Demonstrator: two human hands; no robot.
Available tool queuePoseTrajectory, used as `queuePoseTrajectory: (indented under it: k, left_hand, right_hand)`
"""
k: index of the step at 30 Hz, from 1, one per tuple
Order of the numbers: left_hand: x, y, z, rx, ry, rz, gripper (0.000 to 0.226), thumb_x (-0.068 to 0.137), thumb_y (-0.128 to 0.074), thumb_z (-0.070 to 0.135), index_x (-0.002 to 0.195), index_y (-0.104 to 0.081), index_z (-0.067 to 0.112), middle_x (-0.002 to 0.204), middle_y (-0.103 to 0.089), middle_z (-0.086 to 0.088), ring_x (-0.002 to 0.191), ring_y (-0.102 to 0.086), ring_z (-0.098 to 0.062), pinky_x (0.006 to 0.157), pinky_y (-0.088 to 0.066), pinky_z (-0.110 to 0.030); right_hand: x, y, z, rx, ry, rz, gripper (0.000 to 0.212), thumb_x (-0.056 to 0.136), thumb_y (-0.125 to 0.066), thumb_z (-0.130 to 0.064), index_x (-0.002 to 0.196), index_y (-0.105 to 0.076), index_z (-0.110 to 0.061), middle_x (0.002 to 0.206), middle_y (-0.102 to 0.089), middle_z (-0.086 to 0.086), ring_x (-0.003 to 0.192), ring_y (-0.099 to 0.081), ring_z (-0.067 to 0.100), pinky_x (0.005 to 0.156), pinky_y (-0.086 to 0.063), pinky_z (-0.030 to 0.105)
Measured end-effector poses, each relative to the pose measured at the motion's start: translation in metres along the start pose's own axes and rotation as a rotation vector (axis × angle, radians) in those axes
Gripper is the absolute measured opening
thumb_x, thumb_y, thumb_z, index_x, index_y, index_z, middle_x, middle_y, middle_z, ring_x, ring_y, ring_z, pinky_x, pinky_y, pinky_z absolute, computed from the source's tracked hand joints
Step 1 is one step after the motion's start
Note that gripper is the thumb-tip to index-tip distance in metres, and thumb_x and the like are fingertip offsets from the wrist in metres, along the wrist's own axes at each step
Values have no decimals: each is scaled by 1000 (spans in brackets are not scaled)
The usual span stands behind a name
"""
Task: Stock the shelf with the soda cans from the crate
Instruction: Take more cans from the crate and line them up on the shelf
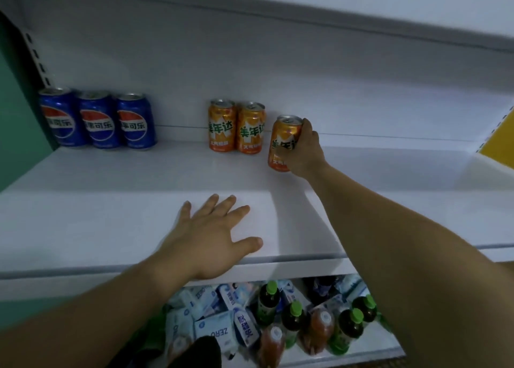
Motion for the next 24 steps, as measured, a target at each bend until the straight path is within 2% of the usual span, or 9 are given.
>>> queuePoseTrajectory:
  k: [3,6,14,18,21,24]
  left_hand:
    - [0,1,-2,-24,12,7,74,86,-23,76,149,-1,45,158,11,19,145,15,-5,118,11,-47]
    - [0,1,-2,-24,19,5,75,86,-23,76,149,0,45,158,12,20,145,16,-5,118,11,-46]
    - [2,0,-2,10,18,-18,76,86,-22,76,150,3,44,158,14,18,145,18,-6,118,11,-47]
    - [1,0,-1,6,14,-10,76,86,-23,75,150,1,42,159,12,17,145,16,-7,118,10,-47]
    - [1,0,-1,4,11,-2,76,86,-23,75,151,-1,42,160,9,16,146,14,-8,118,10,-48]
    - [2,1,-1,-3,11,-6,76,86,-23,76,151,-2,41,160,8,14,147,12,-10,118,8,-50]
  right_hand:
    - [15,-11,-1,43,-3,12,73,83,-71,-27,142,-31,-15,131,-51,12,119,-54,33,97,-48,48]
    - [29,-22,3,59,-22,24,68,85,-68,-28,141,-32,-15,132,-52,10,118,-54,31,95,-47,44]
    - [45,-39,5,110,-83,46,73,92,-58,-34,150,-18,-16,144,-44,9,128,-48,32,103,-42,47]
    - [49,-39,2,129,-236,-45,62,90,-61,-37,140,-34,-12,133,-55,9,118,-55,30,88,-42,34]
    - [41,-33,1,38,-279,-143,66,87,-65,-41,138,-38,-8,131,-55,10,117,-55,30,83,-42,33]
    - [18,-19,0,-146,-211,-186,69,90,-62,-44,140,-33,-6,136,-50,14,121,-51,32,84,-41,34]
Point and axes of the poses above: each hand's wrist, its own x-axis towards the middle knuckle, its own y-axis out of the back of the hand, z = x × y, the point moved 4 cm from there along x, towards the middle knuckle
